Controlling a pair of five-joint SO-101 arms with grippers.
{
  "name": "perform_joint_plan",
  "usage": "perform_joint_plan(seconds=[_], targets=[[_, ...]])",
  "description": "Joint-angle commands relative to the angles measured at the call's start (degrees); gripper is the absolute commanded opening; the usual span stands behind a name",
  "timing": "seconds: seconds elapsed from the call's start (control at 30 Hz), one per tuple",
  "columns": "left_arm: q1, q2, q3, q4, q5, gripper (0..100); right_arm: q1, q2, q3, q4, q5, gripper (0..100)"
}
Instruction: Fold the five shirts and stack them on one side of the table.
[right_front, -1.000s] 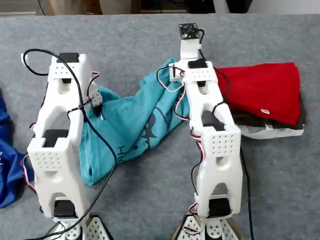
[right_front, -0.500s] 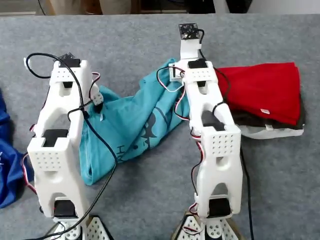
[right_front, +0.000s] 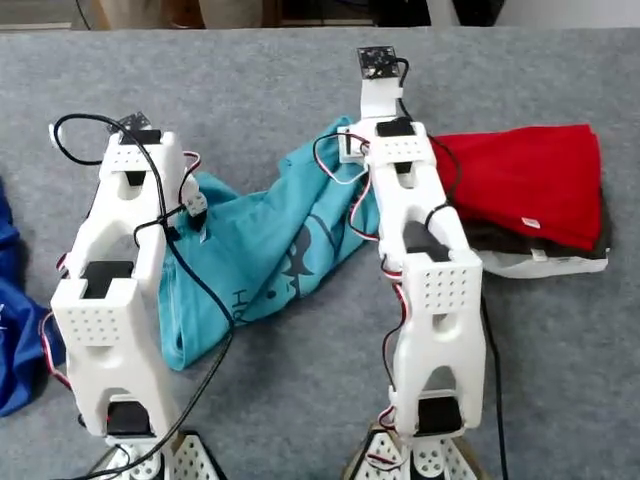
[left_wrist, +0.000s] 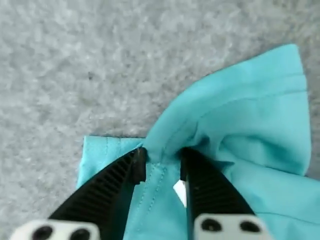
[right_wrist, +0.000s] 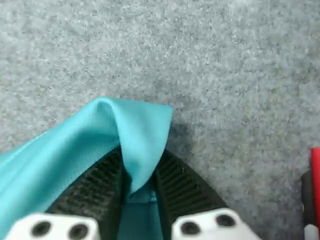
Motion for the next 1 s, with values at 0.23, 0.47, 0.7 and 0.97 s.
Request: perform_joint_plan(seconds=[0.23,0.47,0.7,0.97], targets=[[-0.26,-2.15,-0.53,-0.79,-2.99,2,1.10,-0.40,-2.51,-0.97,-0.70,0.4],[0.26,-2.15,-9.76,7.65,-3.96,2,1.10,-0.40,-2.68,-0.97,-0.70,0.4],[3.16,-3.56,-22.51,16.62,-11.16,2,1.01,-0.31,-2.77,-1.14,-0.53,0.5],[3.87,-8.22,-29.89,27.16,-16.18,2,1.27,-6.02,-6.20,5.98,-0.70,0.3]])
